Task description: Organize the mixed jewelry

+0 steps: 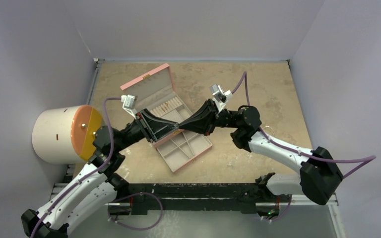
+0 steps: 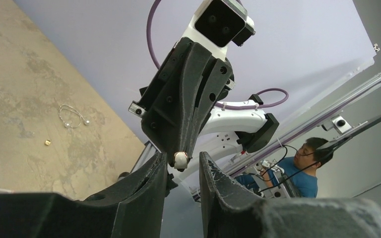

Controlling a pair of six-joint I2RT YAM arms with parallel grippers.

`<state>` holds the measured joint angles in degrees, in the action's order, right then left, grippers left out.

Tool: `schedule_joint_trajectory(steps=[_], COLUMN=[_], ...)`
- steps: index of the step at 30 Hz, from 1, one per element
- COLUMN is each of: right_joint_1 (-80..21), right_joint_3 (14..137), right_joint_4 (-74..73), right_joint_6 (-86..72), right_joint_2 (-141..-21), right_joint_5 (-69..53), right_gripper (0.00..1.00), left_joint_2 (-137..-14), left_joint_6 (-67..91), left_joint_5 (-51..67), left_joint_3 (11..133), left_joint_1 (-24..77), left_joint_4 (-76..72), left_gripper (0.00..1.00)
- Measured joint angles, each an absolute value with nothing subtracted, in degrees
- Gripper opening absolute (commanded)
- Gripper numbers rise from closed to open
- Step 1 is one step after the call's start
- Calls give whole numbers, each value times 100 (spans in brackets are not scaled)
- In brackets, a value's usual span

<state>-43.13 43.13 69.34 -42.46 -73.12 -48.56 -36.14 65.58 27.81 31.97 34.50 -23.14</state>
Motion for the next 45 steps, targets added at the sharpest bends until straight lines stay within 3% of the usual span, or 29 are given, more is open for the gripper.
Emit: schedule_joint_trajectory(steps=[14, 21, 26, 30, 38, 45], right_joint_1=[-4351, -4351, -4364, -4399, -4423, -4425], right_joint_3=[4313, 4313, 4313, 4296, 4261, 4261], right_joint_4=[6956, 6912, 6674, 6235, 4289, 2274], right_joint_6=[-4246, -4239, -4156, -3964, -2928, -1946], right_joint_2=[-7310, -7295, -7188, -6958, -5918, -4989], right_joint_5=[-4853, -4851, -4805, -4742, -4038, -2502], right_gripper=[0, 0, 24, 31, 36, 36], left_joint_2=[-3607, -3610, -3614, -3603, -3507, -3638], left_joint_6=[6556, 6554, 6536, 6414, 5607, 4836], left_joint_5=[2810, 2810, 2810, 2777, 2512, 1997], left_joint_3=[3194, 3194, 3194, 3205, 3599, 3990], left_joint_1=[3450, 3450, 3450, 3450, 3450, 3450], left_joint_4=[-2311, -2311, -2300, -2150, -950, 331], left_gripper=[0, 0, 0, 0, 0, 0])
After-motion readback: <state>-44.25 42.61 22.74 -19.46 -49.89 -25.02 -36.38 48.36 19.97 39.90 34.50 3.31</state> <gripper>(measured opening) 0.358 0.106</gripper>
